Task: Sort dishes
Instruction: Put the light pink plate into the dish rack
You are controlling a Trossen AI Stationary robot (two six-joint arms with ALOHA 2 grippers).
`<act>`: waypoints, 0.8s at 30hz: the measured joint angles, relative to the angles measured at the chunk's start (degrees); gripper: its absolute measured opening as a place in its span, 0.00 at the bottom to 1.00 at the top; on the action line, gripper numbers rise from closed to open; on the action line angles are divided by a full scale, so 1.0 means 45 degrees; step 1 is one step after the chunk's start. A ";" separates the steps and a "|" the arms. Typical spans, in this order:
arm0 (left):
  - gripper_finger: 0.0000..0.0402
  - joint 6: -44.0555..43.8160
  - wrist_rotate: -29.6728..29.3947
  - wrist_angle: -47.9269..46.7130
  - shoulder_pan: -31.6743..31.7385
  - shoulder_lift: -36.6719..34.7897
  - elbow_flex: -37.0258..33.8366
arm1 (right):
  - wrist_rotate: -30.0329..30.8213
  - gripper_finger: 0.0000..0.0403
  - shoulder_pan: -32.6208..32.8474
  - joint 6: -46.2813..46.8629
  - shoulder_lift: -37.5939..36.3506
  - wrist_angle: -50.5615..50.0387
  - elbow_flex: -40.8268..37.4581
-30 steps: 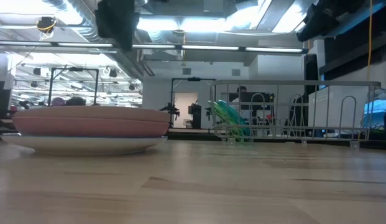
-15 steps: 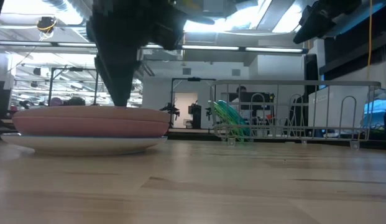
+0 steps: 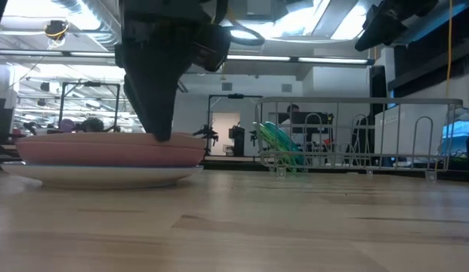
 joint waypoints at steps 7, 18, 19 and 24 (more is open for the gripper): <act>0.40 -0.0033 0.0001 0.0183 0.0000 0.0428 0.0000 | 0.0000 0.41 0.0000 0.0000 0.0000 -0.0005 0.0000; 0.31 0.0040 0.0230 0.0126 0.0000 0.0622 0.0010 | -0.0015 0.41 0.0000 -0.0010 0.0000 -0.0030 0.0000; 0.29 0.0040 0.0329 0.0137 0.0000 0.0565 0.0010 | -0.0015 0.41 0.0000 -0.0010 0.0000 -0.0034 0.0000; 0.20 0.0045 0.1189 0.0082 0.0097 0.0349 0.0096 | -0.0015 0.41 0.0000 -0.0010 0.0000 -0.0024 0.0000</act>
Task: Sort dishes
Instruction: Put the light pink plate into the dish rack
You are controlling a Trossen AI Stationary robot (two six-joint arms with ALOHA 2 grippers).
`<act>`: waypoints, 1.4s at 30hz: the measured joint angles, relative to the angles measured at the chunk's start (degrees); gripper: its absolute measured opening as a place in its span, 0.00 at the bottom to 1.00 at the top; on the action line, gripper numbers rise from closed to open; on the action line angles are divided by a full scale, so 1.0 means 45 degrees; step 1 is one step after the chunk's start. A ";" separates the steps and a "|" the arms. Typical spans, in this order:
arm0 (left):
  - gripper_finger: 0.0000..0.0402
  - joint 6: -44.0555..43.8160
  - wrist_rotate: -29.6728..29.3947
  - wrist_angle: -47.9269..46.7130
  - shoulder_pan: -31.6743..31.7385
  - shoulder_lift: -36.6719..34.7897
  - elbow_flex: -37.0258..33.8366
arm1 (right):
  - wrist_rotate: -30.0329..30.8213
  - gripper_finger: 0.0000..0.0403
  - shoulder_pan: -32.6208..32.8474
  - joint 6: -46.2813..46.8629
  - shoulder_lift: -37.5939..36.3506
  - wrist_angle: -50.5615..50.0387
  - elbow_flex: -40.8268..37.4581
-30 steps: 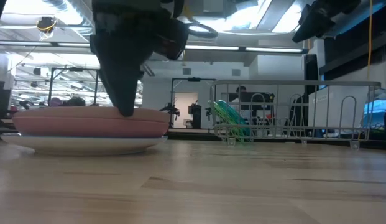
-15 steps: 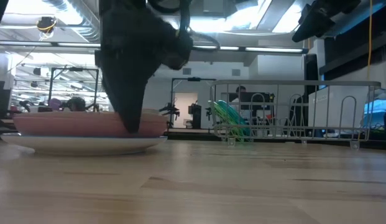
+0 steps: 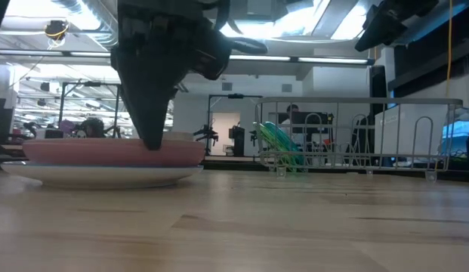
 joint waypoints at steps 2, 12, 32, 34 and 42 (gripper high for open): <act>0.15 0.0000 0.0331 0.0011 0.0025 0.0000 0.0011 | 0.0005 0.41 0.0000 0.0000 0.0000 0.0008 0.0000; 0.04 -0.0040 0.0429 0.0034 0.0097 0.0000 0.0020 | 0.0009 0.41 0.0000 0.0005 0.0000 0.0010 0.0000; 0.00 -0.0596 0.1579 0.0016 0.0153 -0.1728 0.0064 | 0.0015 0.41 0.0000 -0.0034 0.0000 -0.0017 0.0000; 0.00 -0.0901 0.1549 0.0061 0.0187 -0.2227 0.0064 | 0.0016 0.41 0.0000 -0.0034 0.0000 -0.0008 0.0000; 0.00 -0.1642 0.0847 0.1407 0.0233 -0.4232 0.0064 | 0.0130 0.41 -0.0005 -0.0864 -0.0145 -0.0026 0.0452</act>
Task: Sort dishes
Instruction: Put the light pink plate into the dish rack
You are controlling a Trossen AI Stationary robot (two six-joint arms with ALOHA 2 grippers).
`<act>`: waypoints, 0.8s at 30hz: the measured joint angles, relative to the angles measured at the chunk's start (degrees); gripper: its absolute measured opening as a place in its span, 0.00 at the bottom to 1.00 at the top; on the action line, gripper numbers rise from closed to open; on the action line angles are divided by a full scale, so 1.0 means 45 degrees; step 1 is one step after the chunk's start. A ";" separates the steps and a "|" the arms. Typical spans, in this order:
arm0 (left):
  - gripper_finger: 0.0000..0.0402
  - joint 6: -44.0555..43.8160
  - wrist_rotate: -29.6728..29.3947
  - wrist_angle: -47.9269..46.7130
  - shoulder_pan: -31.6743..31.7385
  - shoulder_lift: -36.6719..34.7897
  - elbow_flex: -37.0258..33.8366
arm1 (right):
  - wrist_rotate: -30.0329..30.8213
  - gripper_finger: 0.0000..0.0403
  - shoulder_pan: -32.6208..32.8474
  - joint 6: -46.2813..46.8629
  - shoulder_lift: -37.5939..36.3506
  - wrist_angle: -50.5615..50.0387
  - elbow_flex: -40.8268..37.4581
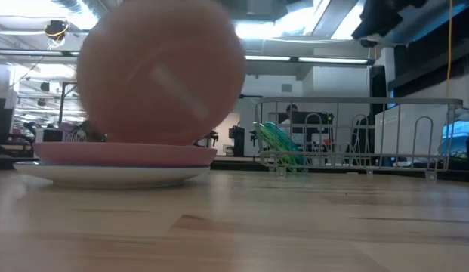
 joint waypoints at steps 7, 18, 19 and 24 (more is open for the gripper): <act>0.00 0.0181 -0.0860 0.2368 0.0060 -0.1060 0.0000 | 0.0730 0.41 0.0000 -0.1178 -0.0590 -0.0004 0.0905; 0.00 0.1778 -0.0845 0.7363 0.0962 -0.1213 0.0000 | 0.1895 0.41 -0.0010 -0.3839 -0.2215 -0.0051 0.3205; 0.00 0.2013 -0.0845 0.7683 0.1134 -0.1213 0.0000 | 0.2138 0.41 -0.0010 -0.4028 -0.2371 -0.0036 0.3410; 0.00 0.2743 -0.0832 0.9020 0.2433 -0.1169 0.0005 | 0.3675 0.41 -0.0010 -0.4774 -0.3119 0.0043 0.4024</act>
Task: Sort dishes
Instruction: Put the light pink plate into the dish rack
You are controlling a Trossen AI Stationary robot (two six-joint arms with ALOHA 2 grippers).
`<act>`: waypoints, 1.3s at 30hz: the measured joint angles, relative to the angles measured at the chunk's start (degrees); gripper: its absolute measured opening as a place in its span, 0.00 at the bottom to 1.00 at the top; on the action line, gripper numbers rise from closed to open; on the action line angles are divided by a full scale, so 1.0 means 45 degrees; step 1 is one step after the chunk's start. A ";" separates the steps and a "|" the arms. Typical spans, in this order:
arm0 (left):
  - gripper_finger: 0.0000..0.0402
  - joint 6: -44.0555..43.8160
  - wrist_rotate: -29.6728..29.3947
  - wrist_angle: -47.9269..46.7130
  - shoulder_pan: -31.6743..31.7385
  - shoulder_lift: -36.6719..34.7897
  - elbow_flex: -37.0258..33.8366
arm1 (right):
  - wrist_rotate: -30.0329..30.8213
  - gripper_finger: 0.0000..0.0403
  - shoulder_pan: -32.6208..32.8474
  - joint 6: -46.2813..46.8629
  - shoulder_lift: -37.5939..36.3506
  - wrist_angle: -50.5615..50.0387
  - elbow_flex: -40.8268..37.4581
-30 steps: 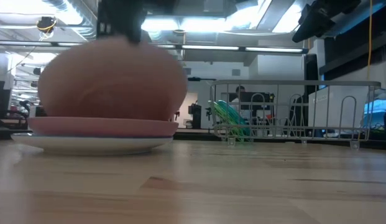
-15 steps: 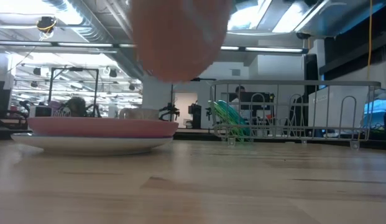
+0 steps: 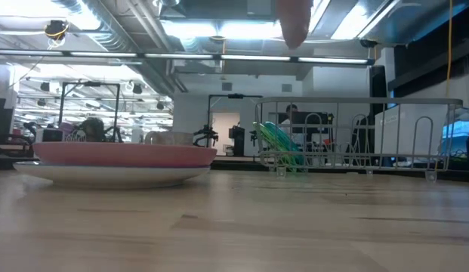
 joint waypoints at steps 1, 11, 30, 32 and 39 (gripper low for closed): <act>0.00 -0.0003 0.0047 0.0062 0.0337 0.0016 0.0000 | 0.0301 0.41 0.0000 -0.0065 -0.0126 -0.0032 0.0017; 0.00 -0.0571 0.1486 0.2052 0.3223 0.1120 0.0000 | 0.1552 0.41 0.0000 -0.0068 -0.0865 -0.0701 0.0017; 0.00 -0.4071 0.3235 0.6500 0.5859 0.5331 -0.0015 | 0.1606 0.41 0.0000 0.0674 -0.0849 -0.2209 0.0017; 0.00 -0.4120 0.3291 0.6595 0.5859 0.5370 -0.0015 | 0.1606 0.41 0.0000 0.0674 -0.0846 -0.2244 0.0017; 0.00 -0.4184 0.3430 0.6543 0.5829 0.5611 -0.0005 | 0.1606 0.41 0.0000 0.0688 -0.0822 -0.2306 0.0017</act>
